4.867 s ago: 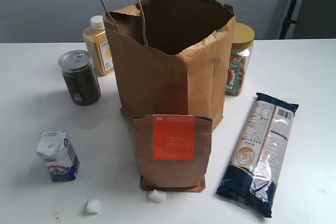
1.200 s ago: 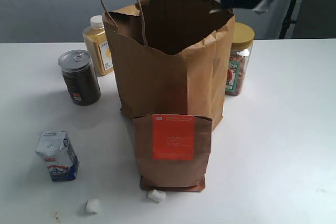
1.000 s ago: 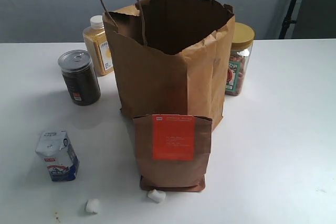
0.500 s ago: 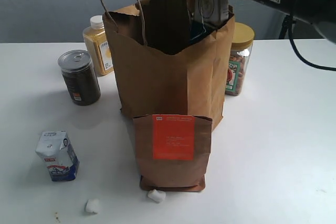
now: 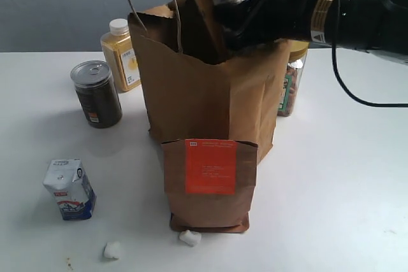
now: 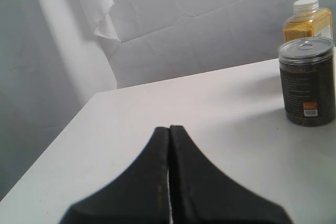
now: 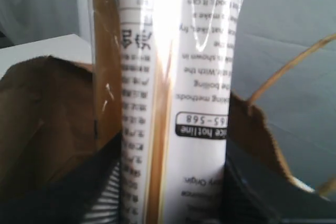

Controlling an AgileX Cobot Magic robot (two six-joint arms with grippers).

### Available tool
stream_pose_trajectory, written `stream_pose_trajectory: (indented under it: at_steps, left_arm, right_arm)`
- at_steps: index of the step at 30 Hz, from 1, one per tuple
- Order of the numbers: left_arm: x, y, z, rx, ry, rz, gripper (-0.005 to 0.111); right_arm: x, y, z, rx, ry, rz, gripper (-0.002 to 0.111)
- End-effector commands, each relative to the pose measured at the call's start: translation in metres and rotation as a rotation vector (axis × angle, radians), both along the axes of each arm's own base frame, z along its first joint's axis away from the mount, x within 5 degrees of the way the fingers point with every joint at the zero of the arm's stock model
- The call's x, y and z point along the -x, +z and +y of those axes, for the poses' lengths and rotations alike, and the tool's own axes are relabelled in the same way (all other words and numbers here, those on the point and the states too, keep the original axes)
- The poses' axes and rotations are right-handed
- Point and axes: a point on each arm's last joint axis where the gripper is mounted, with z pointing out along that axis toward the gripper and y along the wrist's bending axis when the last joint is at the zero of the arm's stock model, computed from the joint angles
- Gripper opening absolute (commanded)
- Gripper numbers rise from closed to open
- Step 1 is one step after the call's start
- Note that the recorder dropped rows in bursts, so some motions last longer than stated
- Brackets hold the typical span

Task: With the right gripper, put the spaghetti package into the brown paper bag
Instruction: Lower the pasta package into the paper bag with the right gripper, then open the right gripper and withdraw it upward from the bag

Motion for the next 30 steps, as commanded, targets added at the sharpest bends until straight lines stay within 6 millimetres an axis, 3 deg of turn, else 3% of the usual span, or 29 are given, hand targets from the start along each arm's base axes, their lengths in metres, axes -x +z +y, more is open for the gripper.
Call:
stream_pose_trajectory:
  at_steps: [1,5,14,16,18,19,20,22,24,27,30]
  left_arm:
    - [0.000,-0.001,0.000,0.008,-0.002,0.000,0.000]
    - [0.000,-0.001,0.000,0.008,-0.002,0.000,0.000]
    - [0.000,-0.001,0.000,0.008,-0.002,0.000,0.000]
    - [0.000,-0.001,0.000,0.008,-0.002,0.000,0.000]
    - [0.000,-0.001,0.000,0.008,-0.002,0.000,0.000]
    - [0.000,-0.001,0.000,0.008,-0.002,0.000,0.000]
    - [0.000,-0.001,0.000,0.008,-0.002,0.000,0.000]
    - [0.000,-0.001,0.000,0.008,-0.002,0.000,0.000]
    - [0.000,-0.001,0.000,0.008,-0.002,0.000,0.000]
    - [0.000,-0.001,0.000,0.008,-0.002,0.000,0.000]
    - [0.000,-0.001,0.000,0.008,-0.002,0.000,0.000]
  right_arm:
    - [0.004,0.003,0.004,-0.051,0.052,0.045,0.047]
    - [0.003,0.003,0.004,-0.049,0.043,0.048,0.060]
    - [0.003,0.000,0.003,-0.039,0.029,0.093,0.060]
    - [0.006,0.008,0.003,-0.099,0.039,0.107,0.060]
    - [0.017,0.035,0.002,-0.254,0.097,0.099,0.058]
    - [0.027,0.059,-0.004,-0.354,0.127,0.073,0.054]
    - [0.031,0.068,-0.007,-0.376,0.131,0.056,0.050]
    - [0.052,0.107,-0.026,-0.411,0.097,-0.027,0.027]
    - [0.065,0.133,-0.049,-0.390,-0.051,-0.084,0.005]
    - [0.084,0.154,-0.093,-0.277,-0.338,-0.165,0.000]
    - [0.104,0.142,-0.127,-0.213,-0.524,-0.144,0.000]
